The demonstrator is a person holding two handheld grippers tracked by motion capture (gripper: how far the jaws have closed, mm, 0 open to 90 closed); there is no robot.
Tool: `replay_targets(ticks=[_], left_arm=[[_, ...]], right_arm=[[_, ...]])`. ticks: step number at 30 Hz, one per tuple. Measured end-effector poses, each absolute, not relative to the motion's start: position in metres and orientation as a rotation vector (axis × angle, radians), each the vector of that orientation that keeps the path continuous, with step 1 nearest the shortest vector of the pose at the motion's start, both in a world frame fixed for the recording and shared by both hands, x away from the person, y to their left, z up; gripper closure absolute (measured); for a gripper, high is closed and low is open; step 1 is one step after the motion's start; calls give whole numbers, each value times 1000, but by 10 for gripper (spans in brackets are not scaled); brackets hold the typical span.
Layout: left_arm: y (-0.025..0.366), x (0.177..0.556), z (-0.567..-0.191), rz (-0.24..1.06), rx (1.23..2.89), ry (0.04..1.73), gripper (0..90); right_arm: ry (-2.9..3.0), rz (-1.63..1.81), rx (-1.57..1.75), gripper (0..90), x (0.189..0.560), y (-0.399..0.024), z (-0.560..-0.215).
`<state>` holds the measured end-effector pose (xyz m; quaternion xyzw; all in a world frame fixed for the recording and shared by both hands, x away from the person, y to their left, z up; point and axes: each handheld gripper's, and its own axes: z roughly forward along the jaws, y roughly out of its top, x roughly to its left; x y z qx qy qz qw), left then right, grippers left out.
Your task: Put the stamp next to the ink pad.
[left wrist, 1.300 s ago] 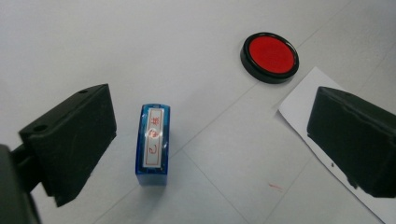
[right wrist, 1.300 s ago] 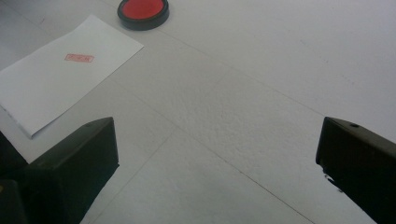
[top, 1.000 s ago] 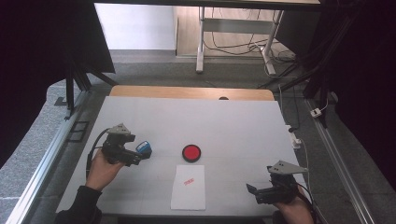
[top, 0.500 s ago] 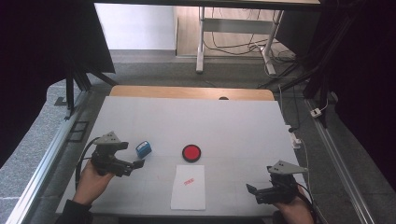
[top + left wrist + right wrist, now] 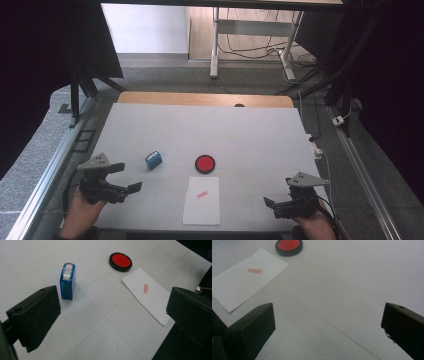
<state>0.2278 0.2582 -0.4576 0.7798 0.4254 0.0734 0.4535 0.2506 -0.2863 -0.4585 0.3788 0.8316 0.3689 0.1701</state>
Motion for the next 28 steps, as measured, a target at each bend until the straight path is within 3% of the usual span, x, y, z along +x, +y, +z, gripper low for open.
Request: replay_targets(ticks=[28], left_arm=[[267, 191, -476, 239, 1992, 1141, 0]], right_arm=[[2360, 1044, 1076, 0, 250, -286, -459]])
